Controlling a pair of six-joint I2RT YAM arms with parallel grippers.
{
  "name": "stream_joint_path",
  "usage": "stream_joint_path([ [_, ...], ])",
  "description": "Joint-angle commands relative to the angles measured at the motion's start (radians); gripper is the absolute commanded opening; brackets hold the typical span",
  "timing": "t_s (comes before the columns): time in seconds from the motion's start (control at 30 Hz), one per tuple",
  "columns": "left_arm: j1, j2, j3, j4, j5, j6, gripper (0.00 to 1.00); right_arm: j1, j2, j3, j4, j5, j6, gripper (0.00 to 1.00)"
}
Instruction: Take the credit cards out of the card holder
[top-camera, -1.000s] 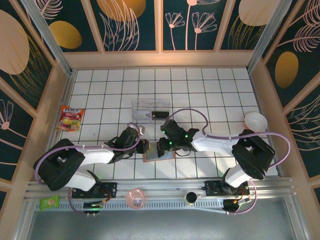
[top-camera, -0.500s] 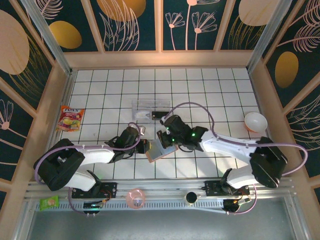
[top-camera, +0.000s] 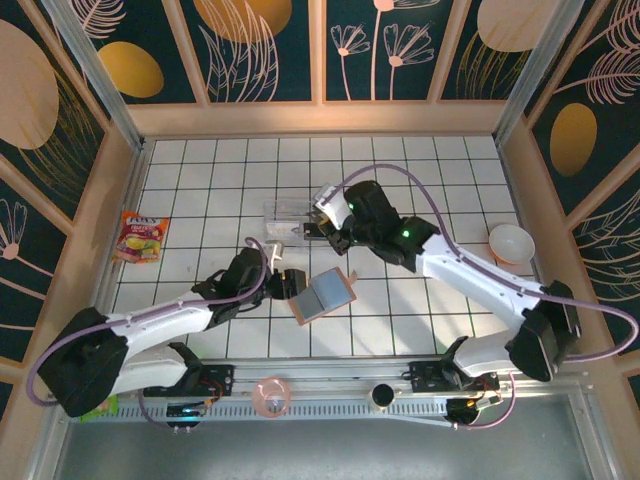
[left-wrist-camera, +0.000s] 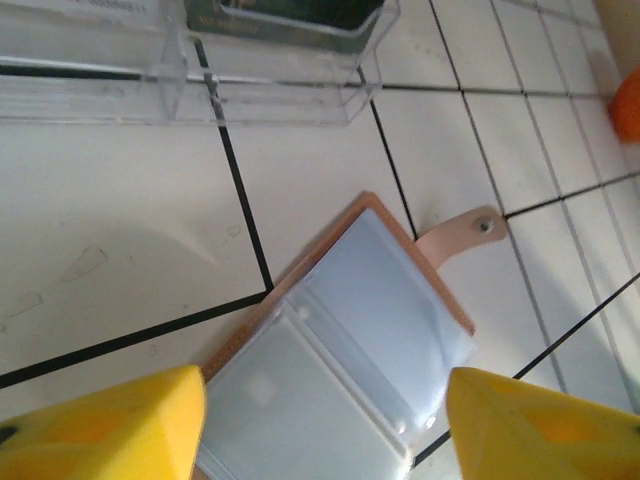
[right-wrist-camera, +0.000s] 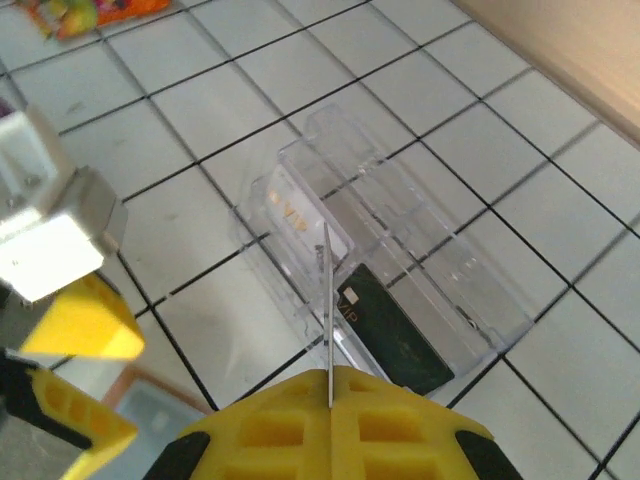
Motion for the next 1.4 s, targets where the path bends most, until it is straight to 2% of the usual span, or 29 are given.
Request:
stream_joint_path([
  [0.0, 0.010, -0.055, -0.014, -0.080, -0.052, -0.028, 0.71, -0.027, 0.102, 0.138, -0.189, -0.148, -0.227, 0.00],
  [0.17, 0.030, -0.094, -0.030, -0.118, -0.084, -0.057, 0.79, -0.036, 0.273, 0.347, -0.352, -0.113, -0.360, 0.00],
  [0.27, 0.038, -0.096, -0.032, -0.132, -0.087, -0.068, 0.89, -0.051, 0.367, 0.469, -0.451, -0.123, -0.439, 0.00],
  [0.4, 0.042, -0.092, -0.011, -0.162, -0.091, -0.077, 0.93, -0.069, 0.485, 0.608, -0.550, -0.097, -0.516, 0.00],
  [0.57, 0.043, -0.099, 0.004, -0.188, -0.112, -0.078, 0.94, -0.087, 0.589, 0.690, -0.616, -0.058, -0.594, 0.00],
  [0.97, 0.081, -0.042, 0.030, -0.196, -0.066, -0.068, 0.94, -0.109, 0.669, 0.683, -0.591, -0.023, -0.686, 0.00],
  [1.37, 0.101, -0.024, 0.017, -0.169, -0.057, -0.071, 0.95, -0.124, 0.678, 0.629, -0.521, -0.027, -0.682, 0.00],
])
